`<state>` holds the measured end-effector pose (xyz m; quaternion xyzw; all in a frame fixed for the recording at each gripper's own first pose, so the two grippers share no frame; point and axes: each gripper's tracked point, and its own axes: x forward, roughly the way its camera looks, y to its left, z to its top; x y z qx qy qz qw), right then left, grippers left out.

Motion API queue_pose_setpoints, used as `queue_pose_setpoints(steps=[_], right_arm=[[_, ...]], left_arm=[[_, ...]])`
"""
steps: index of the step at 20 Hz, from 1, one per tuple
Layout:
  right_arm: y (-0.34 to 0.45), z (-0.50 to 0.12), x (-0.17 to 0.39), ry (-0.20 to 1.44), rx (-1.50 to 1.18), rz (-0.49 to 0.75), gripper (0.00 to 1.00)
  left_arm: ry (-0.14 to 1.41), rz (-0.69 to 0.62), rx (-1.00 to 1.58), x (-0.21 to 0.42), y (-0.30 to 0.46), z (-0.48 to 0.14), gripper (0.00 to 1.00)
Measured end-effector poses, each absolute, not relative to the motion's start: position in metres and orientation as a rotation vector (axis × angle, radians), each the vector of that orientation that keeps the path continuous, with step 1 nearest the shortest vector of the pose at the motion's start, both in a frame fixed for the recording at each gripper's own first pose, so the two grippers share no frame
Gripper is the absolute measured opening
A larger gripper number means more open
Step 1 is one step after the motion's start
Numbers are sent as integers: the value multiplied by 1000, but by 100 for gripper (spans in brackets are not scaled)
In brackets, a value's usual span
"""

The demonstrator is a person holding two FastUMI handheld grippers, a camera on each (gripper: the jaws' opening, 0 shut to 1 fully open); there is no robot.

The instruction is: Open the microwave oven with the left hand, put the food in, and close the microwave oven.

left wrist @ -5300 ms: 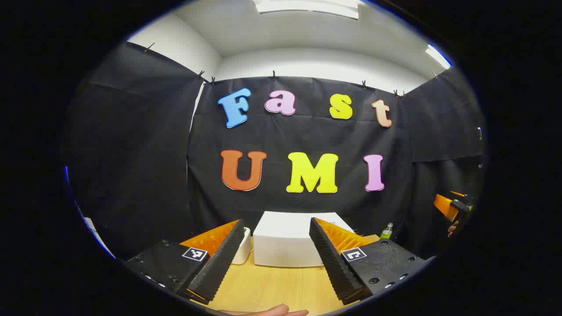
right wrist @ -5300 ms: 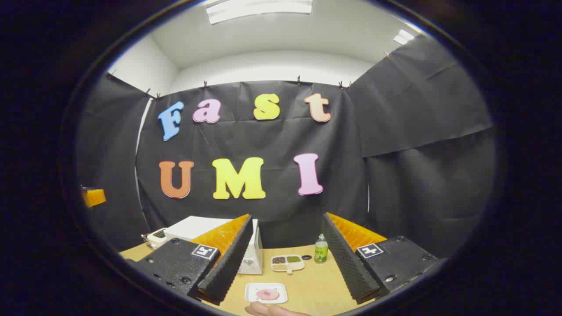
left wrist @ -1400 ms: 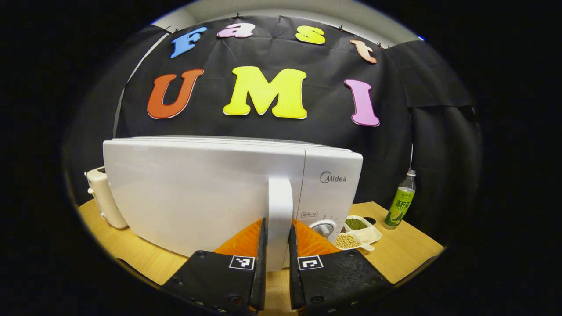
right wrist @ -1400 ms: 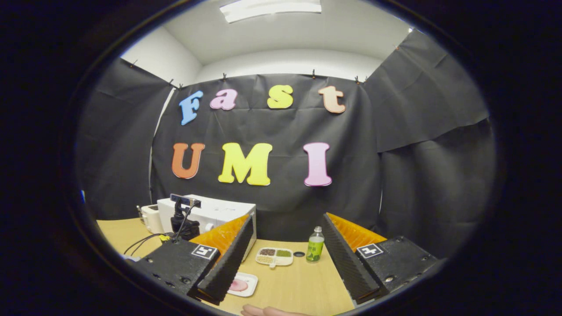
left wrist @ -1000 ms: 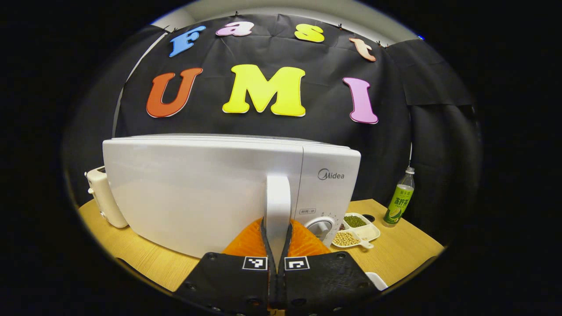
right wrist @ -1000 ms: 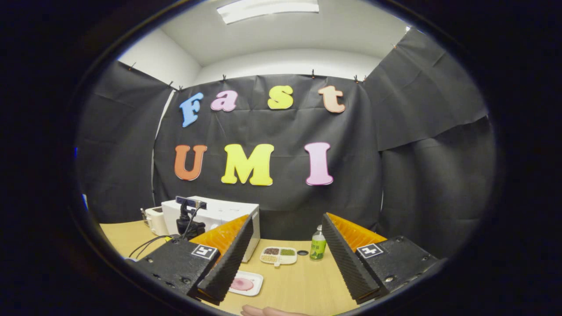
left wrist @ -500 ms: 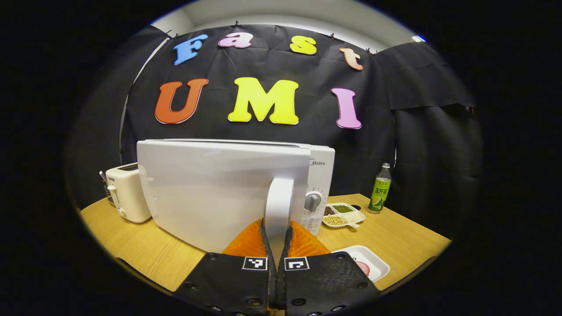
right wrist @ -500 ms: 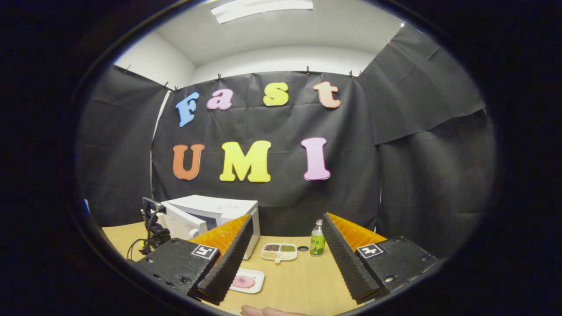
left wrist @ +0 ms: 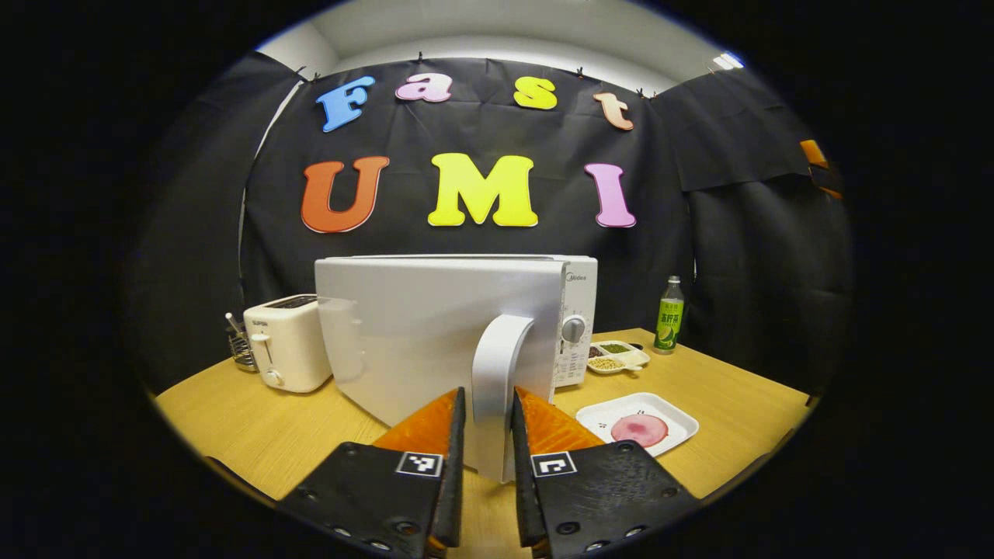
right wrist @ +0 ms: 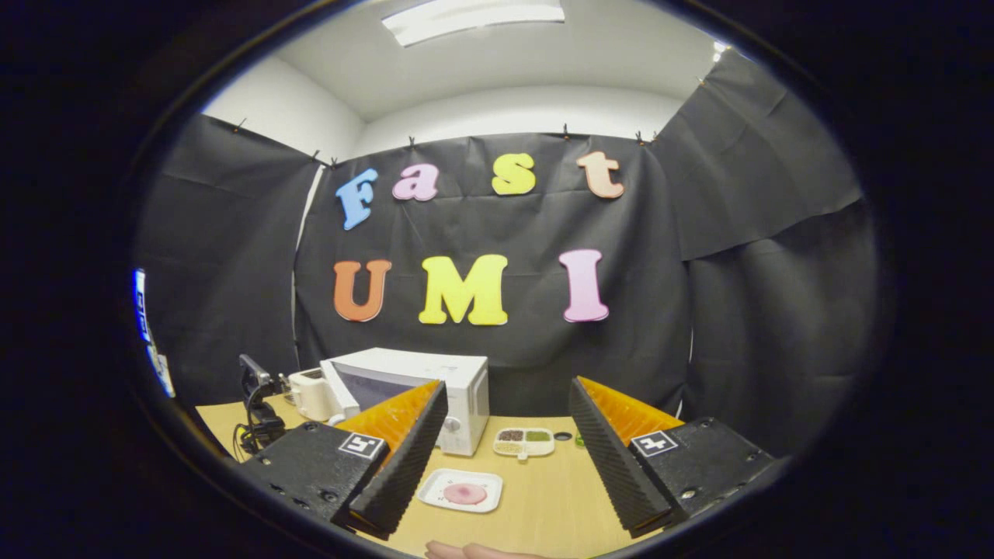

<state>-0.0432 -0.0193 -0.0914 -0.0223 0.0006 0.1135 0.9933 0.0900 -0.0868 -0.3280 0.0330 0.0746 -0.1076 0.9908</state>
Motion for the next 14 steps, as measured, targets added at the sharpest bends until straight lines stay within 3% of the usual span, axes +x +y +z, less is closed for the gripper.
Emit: queue_pose_setpoints(steps=[1,2,3,4,5,6,7,11,12,13,14], right_arm=[[-15,-88,-48,-3,-53,231,91],[-11,-87,-53,-8,-61,238,100],[-5,-85,-59,-12,-68,247,100],[0,-85,-63,-13,-74,255,100],[5,-86,-66,-12,-82,264,100],[10,-88,-68,-8,-90,272,100],[14,-90,-70,-6,-98,277,100],[32,-106,-68,23,-137,299,100],[36,-111,-65,37,-149,303,100],[39,-117,-61,53,-166,308,92],[43,-123,-55,68,-184,309,100]], left_arm=[[156,-206,61,80,-76,-329,37],[167,-202,48,72,-68,-331,59],[173,-194,40,60,-56,-330,59],[160,-146,36,53,-34,-327,88],[166,-119,22,41,-13,-324,95],[177,-105,-4,30,-2,-324,89],[181,-64,-12,21,16,-323,97],[187,44,16,-19,74,-304,95],[193,57,12,-29,81,-299,83],[196,54,6,-39,83,-291,95],[186,56,2,-46,85,-282,95]])
